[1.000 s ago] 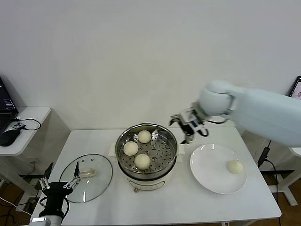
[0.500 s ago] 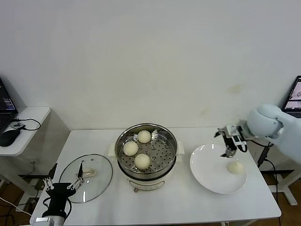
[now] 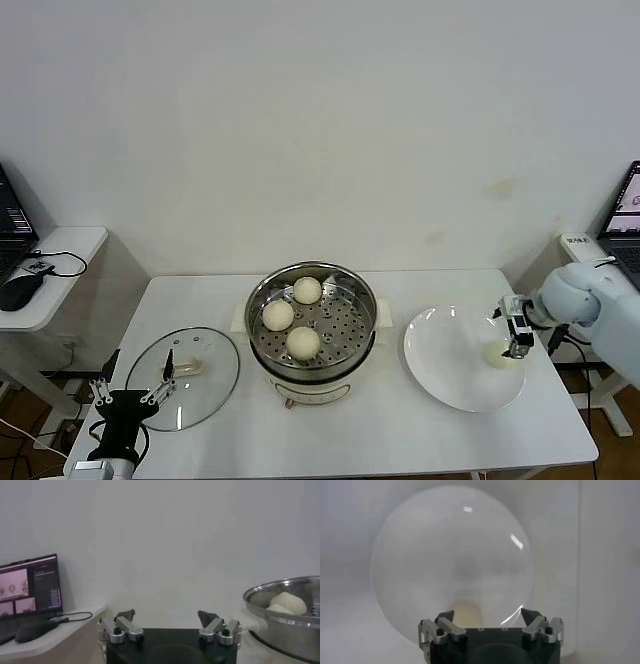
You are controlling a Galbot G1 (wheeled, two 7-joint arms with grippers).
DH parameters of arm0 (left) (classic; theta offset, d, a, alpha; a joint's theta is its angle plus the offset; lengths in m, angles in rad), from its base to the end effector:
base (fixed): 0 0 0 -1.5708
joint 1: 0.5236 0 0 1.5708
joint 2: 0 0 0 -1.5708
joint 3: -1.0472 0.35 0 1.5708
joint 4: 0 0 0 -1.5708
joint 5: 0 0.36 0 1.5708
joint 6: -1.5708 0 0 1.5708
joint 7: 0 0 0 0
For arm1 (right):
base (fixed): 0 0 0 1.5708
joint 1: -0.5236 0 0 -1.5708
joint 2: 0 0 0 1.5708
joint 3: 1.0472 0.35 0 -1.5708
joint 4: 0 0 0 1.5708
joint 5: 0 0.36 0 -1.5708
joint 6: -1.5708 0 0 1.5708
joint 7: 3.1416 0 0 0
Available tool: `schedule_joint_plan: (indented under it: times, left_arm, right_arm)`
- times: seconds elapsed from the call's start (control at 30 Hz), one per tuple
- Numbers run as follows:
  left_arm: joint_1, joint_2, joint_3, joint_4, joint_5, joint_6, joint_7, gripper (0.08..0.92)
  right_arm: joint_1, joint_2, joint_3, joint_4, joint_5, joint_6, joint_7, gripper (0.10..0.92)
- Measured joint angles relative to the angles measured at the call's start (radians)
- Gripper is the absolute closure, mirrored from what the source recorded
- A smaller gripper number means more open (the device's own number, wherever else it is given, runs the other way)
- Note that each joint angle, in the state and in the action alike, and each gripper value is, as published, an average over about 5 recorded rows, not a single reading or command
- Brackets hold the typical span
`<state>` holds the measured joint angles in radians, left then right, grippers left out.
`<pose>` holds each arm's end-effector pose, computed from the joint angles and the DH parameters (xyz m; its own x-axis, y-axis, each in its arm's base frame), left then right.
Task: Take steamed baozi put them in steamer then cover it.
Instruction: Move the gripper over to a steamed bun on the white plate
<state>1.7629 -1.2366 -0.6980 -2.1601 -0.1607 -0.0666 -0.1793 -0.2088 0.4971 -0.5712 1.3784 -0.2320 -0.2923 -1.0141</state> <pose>0.1407 0.0982 -0.2874 -0.9933 -0.1152 0.0032 -0.1120 0.9716 0.2084 0.4621 -0.2184 -0.1977 -0.3030 0.0257 0.9527 -0.9522 0.0331 -0.3037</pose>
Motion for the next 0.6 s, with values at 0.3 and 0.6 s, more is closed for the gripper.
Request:
schedule_joint_plan:
  times: [0.3,0.6]
  left_arm:
    - [0.000,-0.001,-0.002,0.002,-0.001,0.001,0.001,0.177]
    - [0.000,-0.004,-0.004,0.004,-0.002,0.000,0.001,0.177]
  right_arm:
    - [-0.080,0.066,0.069,-0.092,-0.067,0.011,0.014,0.202]
    - [-0.101,0.117,0.099,-0.149,-0.102,0.015,0.018,0.210]
